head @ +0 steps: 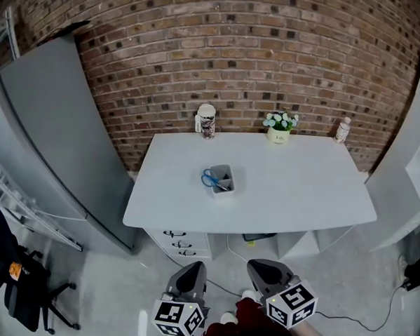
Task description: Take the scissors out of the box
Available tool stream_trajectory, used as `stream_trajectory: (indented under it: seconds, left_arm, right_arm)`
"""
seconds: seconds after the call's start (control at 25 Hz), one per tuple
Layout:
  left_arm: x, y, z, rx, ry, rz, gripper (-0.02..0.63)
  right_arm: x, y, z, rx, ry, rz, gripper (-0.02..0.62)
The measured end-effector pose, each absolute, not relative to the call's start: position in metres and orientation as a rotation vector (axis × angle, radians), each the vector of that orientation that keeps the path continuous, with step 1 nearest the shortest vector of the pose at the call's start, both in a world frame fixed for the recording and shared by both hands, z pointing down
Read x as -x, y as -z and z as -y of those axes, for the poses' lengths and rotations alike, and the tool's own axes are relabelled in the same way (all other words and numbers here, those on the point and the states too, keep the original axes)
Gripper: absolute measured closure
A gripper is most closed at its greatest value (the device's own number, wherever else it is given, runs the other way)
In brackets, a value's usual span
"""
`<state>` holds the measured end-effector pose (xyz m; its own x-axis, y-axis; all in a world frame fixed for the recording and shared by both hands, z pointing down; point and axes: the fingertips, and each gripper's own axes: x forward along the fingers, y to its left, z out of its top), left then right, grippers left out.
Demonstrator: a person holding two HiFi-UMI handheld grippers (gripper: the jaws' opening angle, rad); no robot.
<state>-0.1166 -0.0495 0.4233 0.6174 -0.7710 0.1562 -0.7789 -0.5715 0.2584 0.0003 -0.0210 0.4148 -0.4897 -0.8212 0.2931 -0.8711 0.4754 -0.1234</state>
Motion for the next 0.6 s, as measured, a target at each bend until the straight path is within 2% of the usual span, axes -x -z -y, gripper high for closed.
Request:
stream_trajectory:
  seconds: [0.6]
  left_arm:
    - [0.109, -0.425, 0.116, -2.534, -0.075, 1.273, 0.569]
  right_arm:
    - [-0.010, -0.422, 0.081, -1.453, -0.422, 2.549, 0.586]
